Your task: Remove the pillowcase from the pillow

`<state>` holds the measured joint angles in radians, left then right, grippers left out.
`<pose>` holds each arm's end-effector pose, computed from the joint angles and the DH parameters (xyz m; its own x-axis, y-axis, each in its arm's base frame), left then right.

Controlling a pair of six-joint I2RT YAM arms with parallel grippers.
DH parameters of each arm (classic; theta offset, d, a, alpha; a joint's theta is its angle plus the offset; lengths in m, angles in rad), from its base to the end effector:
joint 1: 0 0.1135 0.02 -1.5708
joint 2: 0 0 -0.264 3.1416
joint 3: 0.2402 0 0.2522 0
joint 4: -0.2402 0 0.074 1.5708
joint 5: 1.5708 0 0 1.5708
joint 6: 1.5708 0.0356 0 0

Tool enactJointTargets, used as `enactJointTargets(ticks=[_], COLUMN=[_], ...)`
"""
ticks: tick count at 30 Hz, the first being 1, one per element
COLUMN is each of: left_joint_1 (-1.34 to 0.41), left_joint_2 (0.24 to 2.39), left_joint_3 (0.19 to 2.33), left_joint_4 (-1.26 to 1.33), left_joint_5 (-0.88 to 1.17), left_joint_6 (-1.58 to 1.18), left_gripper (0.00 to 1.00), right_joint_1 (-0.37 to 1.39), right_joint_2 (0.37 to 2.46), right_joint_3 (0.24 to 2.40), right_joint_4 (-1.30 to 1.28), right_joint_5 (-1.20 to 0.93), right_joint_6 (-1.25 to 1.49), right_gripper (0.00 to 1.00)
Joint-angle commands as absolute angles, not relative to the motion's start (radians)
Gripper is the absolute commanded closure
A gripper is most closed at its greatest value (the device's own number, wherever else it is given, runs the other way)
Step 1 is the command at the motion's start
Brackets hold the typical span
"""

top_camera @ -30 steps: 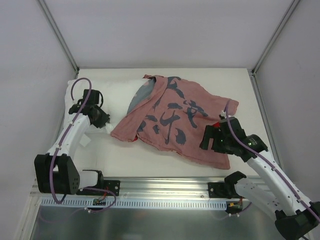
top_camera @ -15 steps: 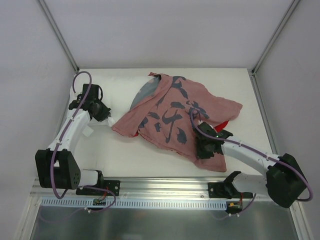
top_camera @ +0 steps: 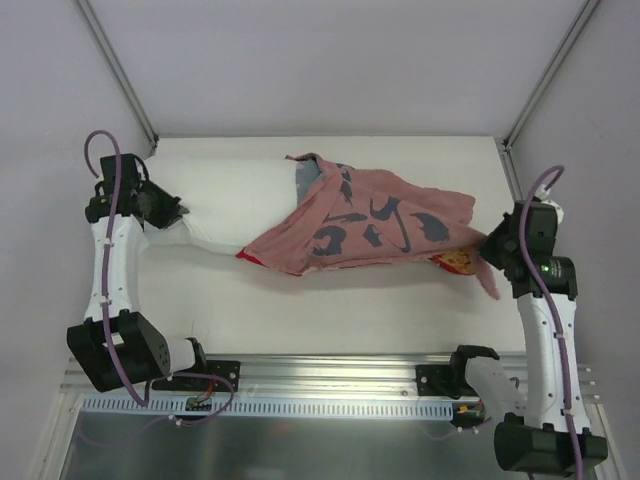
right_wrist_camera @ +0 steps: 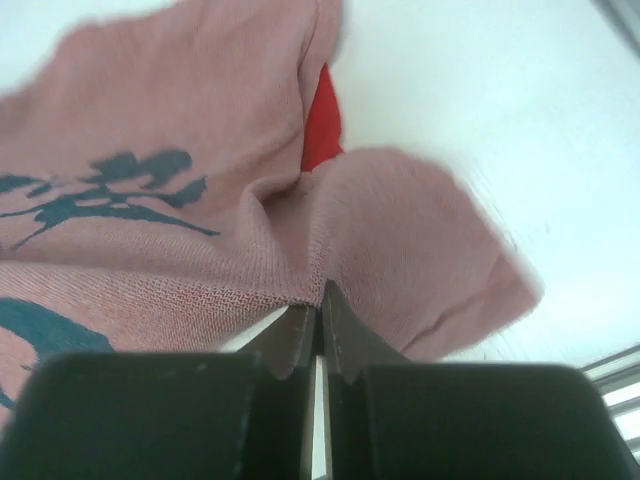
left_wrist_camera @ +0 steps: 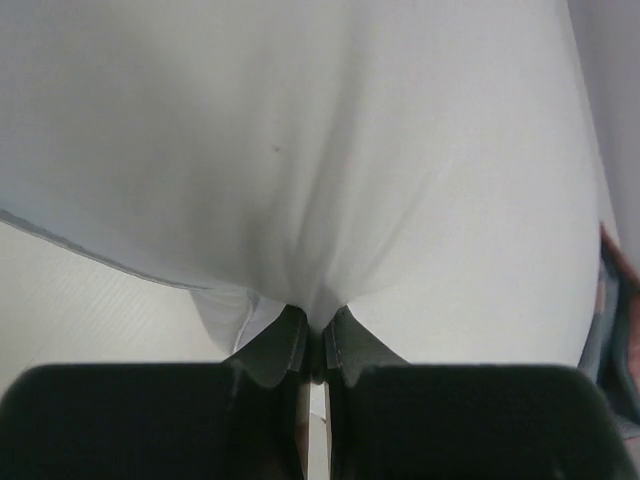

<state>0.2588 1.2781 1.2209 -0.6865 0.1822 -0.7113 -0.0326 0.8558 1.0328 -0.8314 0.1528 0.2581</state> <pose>0.2646 0.0634 0.3384 -0.4156 -0.7742 -0.4774 -0.5202 0.6329 -0.5734 0.1639 -0.0108 0.3486 -0.5492 0.2703 -0.7908 0.3031 0.9462 0.1129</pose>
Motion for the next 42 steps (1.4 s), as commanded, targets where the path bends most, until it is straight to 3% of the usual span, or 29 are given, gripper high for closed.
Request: enactJointTargets(ticks=[1, 4, 8, 12, 18, 19, 20, 22, 23, 24, 26, 28, 36, 42], left_joint_1=[0.383, 0.429, 0.48, 0.549, 0.575, 0.575, 0.575, 0.555, 0.539, 0.514, 0.416, 0.335, 0.04, -0.155], left_joint_2=[1.212, 1.209, 1.21, 1.21, 1.215, 1.219, 1.22, 1.21, 1.203, 1.192, 1.155, 1.137, 1.253, 1.513], left_joint_3=[1.313, 1.328, 1.338, 1.333, 1.319, 1.325, 1.33, 1.339, 1.353, 1.358, 1.38, 1.397, 1.518, 1.624], left_joint_4=[-0.686, -0.693, -0.71, -0.718, -0.719, -0.719, -0.719, -0.719, -0.721, -0.721, -0.724, -0.73, -0.793, -0.873], left_joint_5=[0.218, 0.258, 0.276, 0.302, 0.337, 0.36, 0.377, 0.396, 0.384, 0.367, 0.312, 0.204, 0.029, -0.139], left_joint_6=[-0.683, -0.683, -0.669, -0.661, -0.67, -0.652, -0.643, -0.609, -0.595, -0.583, -0.549, -0.526, -0.483, -0.503], left_gripper=[1.0, 1.0, 1.0, 1.0, 1.0, 0.98, 0.89, 0.66, 0.39, 0.26, 0.01, 0.01, 0.01, 0.01], right_joint_1=[-0.199, -0.348, -0.46, -0.509, -0.493, -0.462, -0.445, -0.405, -0.365, -0.345, -0.295, -0.27, -0.183, -0.141], right_joint_2=[0.868, 0.859, 0.819, 0.782, 0.781, 0.767, 0.761, 0.759, 0.758, 0.755, 0.744, 0.726, 0.712, 0.715], right_joint_3=[1.135, 1.173, 1.184, 1.167, 1.109, 1.077, 1.062, 1.04, 1.025, 1.016, 1.0, 0.979, 0.954, 0.937], right_joint_4=[-0.946, -0.948, -0.951, -0.948, -0.879, -0.859, -0.859, -0.859, -0.868, -0.874, -0.88, -0.882, -0.885, -0.887], right_joint_5=[0.138, 0.091, 0.181, 0.196, 0.022, -0.006, -0.043, -0.078, -0.08, -0.078, -0.048, -0.038, -0.018, -0.02], right_joint_6=[0.152, 0.166, 0.233, 0.293, 0.22, 0.207, 0.19, 0.157, 0.147, 0.141, 0.132, 0.136, 0.172, 0.183], right_gripper=[0.99, 0.99, 0.99, 0.99, 0.99, 0.93, 0.93, 0.56, 0.39, 0.16, 0.06, 0.01, 0.0, 0.0])
